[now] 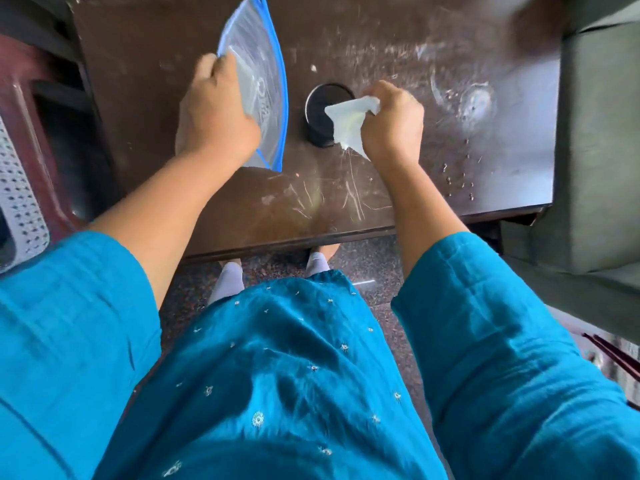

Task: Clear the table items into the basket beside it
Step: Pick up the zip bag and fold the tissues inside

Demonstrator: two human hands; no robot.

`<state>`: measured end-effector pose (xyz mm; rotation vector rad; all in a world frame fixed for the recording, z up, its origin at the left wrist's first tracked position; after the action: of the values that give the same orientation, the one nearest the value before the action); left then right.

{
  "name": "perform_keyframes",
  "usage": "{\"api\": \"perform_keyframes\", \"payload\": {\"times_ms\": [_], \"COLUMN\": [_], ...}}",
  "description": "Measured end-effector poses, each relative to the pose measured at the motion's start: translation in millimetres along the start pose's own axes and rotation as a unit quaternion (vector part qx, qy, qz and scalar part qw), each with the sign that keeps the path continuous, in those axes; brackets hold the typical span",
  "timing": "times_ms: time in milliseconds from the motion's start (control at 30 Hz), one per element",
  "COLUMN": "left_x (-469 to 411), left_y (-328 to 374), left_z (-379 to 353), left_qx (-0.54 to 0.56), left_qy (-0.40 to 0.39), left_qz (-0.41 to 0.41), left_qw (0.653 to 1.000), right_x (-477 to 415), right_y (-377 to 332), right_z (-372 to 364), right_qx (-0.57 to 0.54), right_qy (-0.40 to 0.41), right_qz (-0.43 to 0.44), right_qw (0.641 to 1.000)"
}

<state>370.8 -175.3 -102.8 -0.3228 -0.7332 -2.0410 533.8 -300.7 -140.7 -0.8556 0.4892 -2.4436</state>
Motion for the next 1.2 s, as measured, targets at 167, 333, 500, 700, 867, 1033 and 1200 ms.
{"api": "perform_keyframes", "payload": {"times_ms": [167,333,500,700,867,1033,1200], "left_x": [-10.0,-21.2,-31.3,-37.9,-38.4,-39.3,-37.3], "left_y": [4.1,-1.5,-13.8,-19.0,-14.9,-15.3,-10.2], "left_z": [-12.9,-21.2,-24.0,-25.0,-21.1,-4.8,37.2], "left_qx": [0.01,0.02,0.038,0.041,0.046,0.078,0.126], "left_qy": [-0.021,-0.013,-0.004,-0.007,-0.017,-0.032,-0.057], "left_qz": [-0.03,-0.001,0.023,-0.001,-0.047,-0.111,-0.182], "left_qw": [0.999,1.0,0.999,0.999,0.998,0.99,0.974], "right_x": [-22.5,-40.9,-40.1,-50.8,-51.2,-39.8,-36.7], "right_y": [-9.2,-6.2,-4.6,-9.7,-13.7,-49.1,-97.1], "right_z": [-11.7,-33.2,-60.9,-60.0,-47.8,-29.9,5.6], "right_qx": [0.007,0.051,0.128,0.141,0.141,0.029,-0.144], "right_qy": [0.005,-0.061,-0.16,-0.079,-0.038,0.014,-0.165], "right_qz": [-0.021,-0.036,0.002,-0.014,-0.037,0.106,0.264], "right_qw": [1.0,0.996,0.979,0.987,0.989,0.994,0.939]}}
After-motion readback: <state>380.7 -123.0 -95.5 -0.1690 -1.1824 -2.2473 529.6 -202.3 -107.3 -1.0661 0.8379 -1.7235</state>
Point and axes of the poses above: each hand's wrist, its own x-axis away from the middle knuckle, its own z-axis out of the back of the hand, y = z × x, the point moved 2 cm from there along -x, towards the middle knuckle, and after that the axes turned 13 degrees about -y, right-handed, at the moved point
